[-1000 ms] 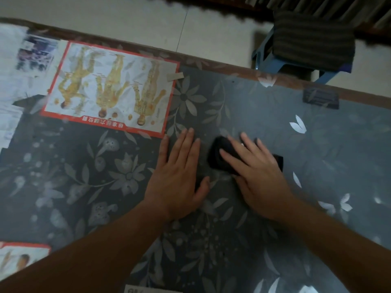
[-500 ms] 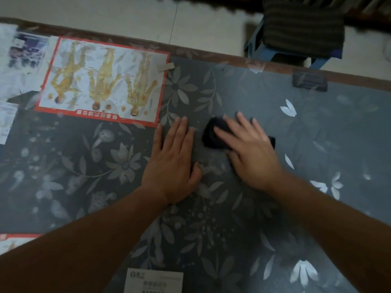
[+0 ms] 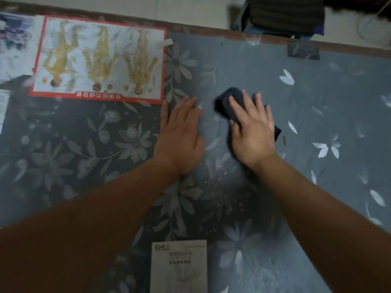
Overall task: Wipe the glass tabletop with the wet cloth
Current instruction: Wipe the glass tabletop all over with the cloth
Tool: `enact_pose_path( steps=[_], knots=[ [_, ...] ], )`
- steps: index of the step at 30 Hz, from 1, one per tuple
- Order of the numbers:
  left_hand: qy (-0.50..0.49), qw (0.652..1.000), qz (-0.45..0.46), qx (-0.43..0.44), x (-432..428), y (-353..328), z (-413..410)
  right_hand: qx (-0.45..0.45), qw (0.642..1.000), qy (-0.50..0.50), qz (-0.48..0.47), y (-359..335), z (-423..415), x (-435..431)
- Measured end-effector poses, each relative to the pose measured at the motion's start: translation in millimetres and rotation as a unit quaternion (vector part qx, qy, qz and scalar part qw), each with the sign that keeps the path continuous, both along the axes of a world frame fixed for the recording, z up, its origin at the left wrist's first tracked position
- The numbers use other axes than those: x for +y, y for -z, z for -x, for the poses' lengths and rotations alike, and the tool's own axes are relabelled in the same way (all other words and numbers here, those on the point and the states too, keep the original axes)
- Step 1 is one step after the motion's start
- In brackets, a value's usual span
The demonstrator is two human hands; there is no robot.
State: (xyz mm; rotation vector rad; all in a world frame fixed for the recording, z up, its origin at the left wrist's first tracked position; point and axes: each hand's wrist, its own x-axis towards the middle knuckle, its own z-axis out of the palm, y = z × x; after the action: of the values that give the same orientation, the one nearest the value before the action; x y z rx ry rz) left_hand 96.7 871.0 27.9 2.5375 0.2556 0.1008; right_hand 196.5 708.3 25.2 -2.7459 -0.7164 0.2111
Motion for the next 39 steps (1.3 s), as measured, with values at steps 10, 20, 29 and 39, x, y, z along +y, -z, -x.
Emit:
enact_pose_path(
  steps=[10,20,29,39],
  knots=[
    [0.077,0.979,-0.15,0.112,75,-6,64,0.003,0.997,-0.067,0.043,-2,81,-23],
    [0.096,0.968,-0.223,0.068,83,18,72,0.0,0.998,-0.035,0.056,-2,7,39],
    [0.094,0.968,-0.221,0.067,82,17,71,0.0,0.985,-0.164,0.05,-9,74,24],
    [0.084,0.972,-0.209,0.068,83,16,72,-0.027,0.988,-0.151,0.028,1,31,74]
  ],
)
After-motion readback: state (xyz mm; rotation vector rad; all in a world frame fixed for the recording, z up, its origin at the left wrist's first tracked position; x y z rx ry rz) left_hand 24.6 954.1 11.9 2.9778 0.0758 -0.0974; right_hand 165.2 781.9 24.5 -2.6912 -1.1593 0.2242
